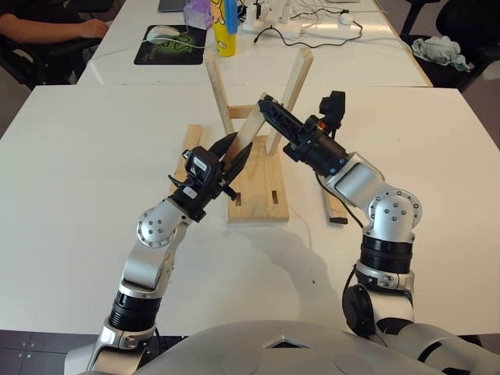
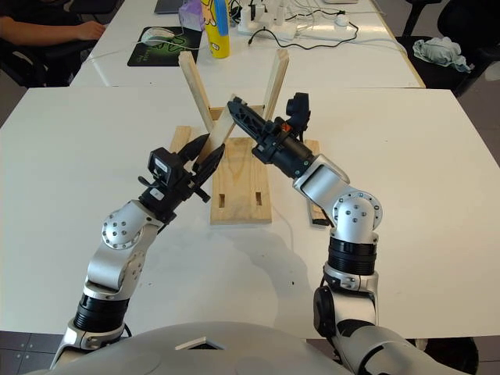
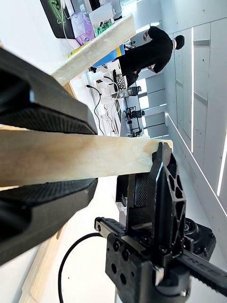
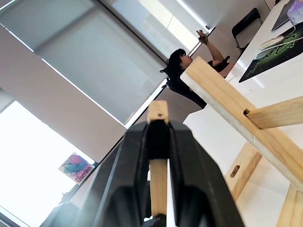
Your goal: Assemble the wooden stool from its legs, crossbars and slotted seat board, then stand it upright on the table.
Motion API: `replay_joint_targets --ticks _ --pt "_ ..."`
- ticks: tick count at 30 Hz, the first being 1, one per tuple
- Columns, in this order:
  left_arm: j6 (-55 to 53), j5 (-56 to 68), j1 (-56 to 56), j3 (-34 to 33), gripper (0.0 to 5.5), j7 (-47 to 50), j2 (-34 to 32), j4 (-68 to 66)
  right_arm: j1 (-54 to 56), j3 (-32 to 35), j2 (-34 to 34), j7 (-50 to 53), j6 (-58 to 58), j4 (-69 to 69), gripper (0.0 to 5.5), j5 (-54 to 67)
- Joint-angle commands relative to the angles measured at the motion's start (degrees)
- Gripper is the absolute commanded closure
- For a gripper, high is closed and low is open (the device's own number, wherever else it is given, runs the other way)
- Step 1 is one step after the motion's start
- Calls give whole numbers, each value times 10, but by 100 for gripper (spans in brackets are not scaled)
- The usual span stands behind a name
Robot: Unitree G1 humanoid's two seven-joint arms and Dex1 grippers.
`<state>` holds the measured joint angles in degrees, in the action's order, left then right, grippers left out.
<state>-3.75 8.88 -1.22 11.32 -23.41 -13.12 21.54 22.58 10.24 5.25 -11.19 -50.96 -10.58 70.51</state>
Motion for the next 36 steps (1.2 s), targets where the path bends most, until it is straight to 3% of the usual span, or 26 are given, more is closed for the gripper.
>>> replay_joint_targets --ticks 1,5,9,16,20,28,36 --pt "1 7 1 -10 344 3 6 1 1 -8 9 3 16 8 507 -41" --pt "1 35 -12 -41 300 6 13 6 -27 -24 37 -1 42 12 507 -125" --pt "13 65 -17 -83 299 17 21 10 -63 -11 52 -1 39 -9 507 -141" --pt "18 54 15 -110 299 49 24 18 -118 128 118 84 5 -100 507 -58" --pt "18 40 41 -102 299 69 31 34 -146 144 156 116 40 -153 507 -134" --pt "13 25 42 -86 299 80 41 27 -150 115 66 143 179 -87 507 -257" --pt "5 27 24 -79 299 69 33 14 -148 90 33 126 268 -37 507 -336"
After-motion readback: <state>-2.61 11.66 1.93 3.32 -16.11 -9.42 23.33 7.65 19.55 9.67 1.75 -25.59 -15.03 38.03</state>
